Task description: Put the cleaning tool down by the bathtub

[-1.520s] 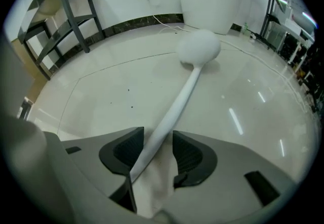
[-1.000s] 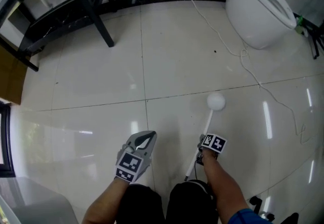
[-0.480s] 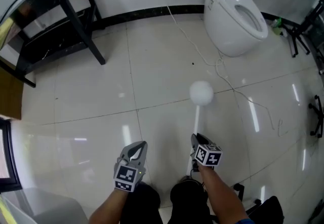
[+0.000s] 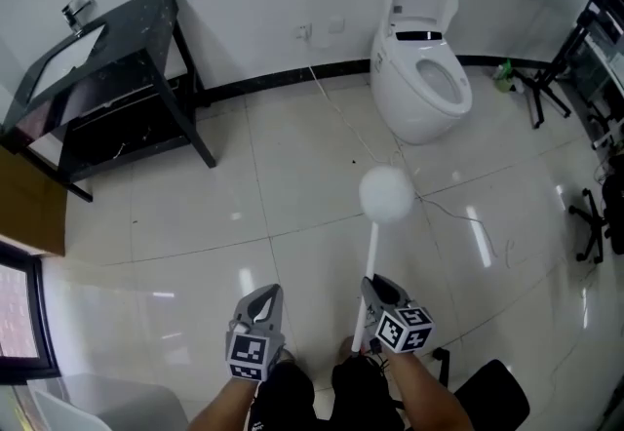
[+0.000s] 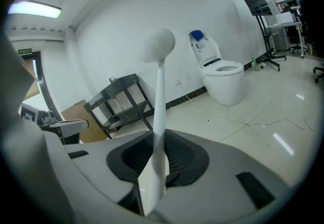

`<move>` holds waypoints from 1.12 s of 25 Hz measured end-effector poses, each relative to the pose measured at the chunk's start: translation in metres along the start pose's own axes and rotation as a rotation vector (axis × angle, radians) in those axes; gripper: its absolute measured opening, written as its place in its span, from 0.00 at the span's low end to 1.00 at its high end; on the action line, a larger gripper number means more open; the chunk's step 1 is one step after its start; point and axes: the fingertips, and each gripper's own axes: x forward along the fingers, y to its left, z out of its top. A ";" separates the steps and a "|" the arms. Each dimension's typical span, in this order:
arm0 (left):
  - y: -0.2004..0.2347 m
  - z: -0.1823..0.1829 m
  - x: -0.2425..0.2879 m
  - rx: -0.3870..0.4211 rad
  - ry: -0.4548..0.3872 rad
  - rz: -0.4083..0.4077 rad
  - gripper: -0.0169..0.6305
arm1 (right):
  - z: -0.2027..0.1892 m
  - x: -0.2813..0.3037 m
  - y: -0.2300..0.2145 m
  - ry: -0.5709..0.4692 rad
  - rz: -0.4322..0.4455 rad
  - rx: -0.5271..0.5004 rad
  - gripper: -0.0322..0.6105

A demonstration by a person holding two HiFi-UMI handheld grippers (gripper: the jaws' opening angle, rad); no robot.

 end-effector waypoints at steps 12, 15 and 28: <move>-0.050 0.146 -0.231 -0.041 -0.051 0.116 0.01 | 0.151 -0.186 0.180 -0.167 0.093 -0.193 0.19; -0.050 0.157 -0.282 -0.057 -0.072 0.248 0.01 | 0.163 -0.200 0.229 -0.186 0.222 -0.229 0.19; -0.042 0.091 -0.546 -0.202 -0.162 0.707 0.01 | 0.092 -0.265 0.458 -0.158 0.646 -0.296 0.19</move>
